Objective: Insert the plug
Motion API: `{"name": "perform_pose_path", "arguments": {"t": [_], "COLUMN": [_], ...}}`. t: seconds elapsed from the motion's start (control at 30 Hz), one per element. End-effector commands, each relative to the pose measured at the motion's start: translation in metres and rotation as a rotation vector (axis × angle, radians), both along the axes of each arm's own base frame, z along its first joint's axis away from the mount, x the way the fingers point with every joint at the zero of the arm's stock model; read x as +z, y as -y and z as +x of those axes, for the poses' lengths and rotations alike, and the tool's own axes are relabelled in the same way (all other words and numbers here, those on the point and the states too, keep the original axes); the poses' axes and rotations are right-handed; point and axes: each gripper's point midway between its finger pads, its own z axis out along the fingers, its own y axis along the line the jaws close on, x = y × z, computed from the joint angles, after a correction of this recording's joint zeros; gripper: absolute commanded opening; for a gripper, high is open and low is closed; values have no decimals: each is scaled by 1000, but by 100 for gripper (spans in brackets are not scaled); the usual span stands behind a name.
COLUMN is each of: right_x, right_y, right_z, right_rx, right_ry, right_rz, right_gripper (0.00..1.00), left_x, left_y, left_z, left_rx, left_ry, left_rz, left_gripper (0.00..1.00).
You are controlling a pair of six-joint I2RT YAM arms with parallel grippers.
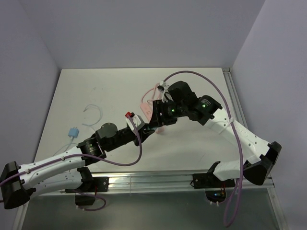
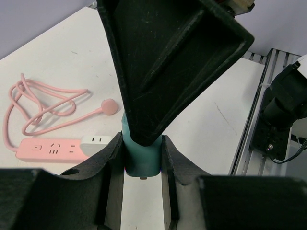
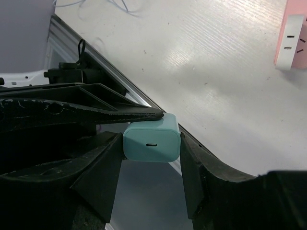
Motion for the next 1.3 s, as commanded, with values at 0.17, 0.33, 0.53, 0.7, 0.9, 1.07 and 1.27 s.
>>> {"name": "perform_pose_path", "arguments": {"t": [0.17,0.33,0.53,0.7,0.9,1.07,1.27], "right_x": [4,-1,-3,-15,-52,-77,-106], "right_y": [-14,-18,-10,-11,-14,-7,-20], "right_z": [-2,1,43,85,138,171,189], "right_rx": [56,57,-75,-136,-167,-213,-184], "right_ry": [-24,-23,135,284,427,501,518], "right_rz": [42,41,-33,-100,-303,-495,-522], "right_gripper": [43,0,0,0,0,0,0], "left_x": [33,38,36,31,27,25,20], "left_y": [0,-4,-43,-104,-158,-172,-161], "left_z": [0,7,32,49,49,48,51], "left_rx": [5,61,323,672,915,981,959], "left_ry": [68,55,-45,-222,-346,-381,-372], "left_rz": [-54,-92,-178,-273,-434,-476,-451], "left_gripper": [0,31,100,99,99,100,99]}}
